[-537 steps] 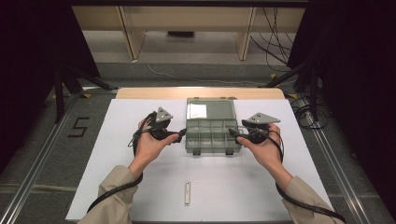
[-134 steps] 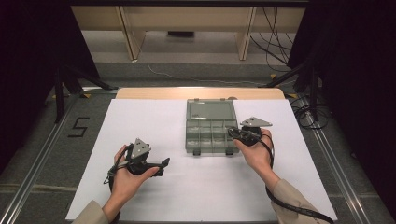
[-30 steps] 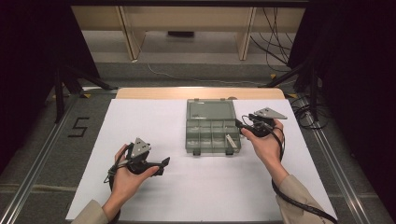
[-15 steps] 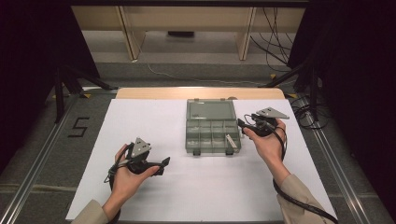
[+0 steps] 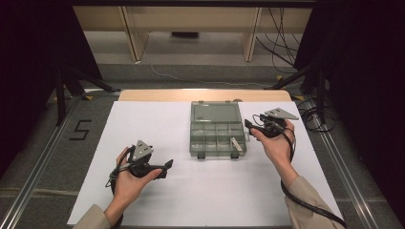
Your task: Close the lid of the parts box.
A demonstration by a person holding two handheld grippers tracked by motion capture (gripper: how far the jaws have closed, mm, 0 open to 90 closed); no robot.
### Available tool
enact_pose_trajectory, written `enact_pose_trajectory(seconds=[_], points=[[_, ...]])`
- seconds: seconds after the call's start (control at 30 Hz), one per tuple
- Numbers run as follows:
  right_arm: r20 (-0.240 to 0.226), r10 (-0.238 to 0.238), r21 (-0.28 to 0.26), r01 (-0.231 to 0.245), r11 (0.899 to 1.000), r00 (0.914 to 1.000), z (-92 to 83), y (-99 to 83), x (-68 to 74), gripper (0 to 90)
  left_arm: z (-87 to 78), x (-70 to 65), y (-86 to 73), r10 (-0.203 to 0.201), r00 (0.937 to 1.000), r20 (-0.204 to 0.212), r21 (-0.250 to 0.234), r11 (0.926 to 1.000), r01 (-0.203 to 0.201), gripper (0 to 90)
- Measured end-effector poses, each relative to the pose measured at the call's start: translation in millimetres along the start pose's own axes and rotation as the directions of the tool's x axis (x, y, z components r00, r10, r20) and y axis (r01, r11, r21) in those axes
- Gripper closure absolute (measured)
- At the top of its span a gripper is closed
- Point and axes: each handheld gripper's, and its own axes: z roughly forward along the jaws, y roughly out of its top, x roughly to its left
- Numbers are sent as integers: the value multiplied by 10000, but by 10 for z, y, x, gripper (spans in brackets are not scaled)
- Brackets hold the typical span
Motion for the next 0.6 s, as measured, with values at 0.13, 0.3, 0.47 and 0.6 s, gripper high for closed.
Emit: enact_pose_trajectory(seconds=[0.13,0.3,0.47,0.6], points=[[-76,78,-16,-78,10000,9999,8,-8,-34,322,6,-3,14,2,10000,-93,-58,10000,-2,64],[-138,148,-175,-150,9997,9998,16,12,-66,322,13,-13,4,-199,9998,-67,-60,9998,199,64],[-153,67,-219,-71,9997,9999,1,31,-74,322,3,-10,11,-205,9997,-97,-68,9998,204,65],[-146,106,-98,-107,9999,9998,-10,24,-81,322,13,-3,26,-39,10000,-29,-143,9999,39,65]])
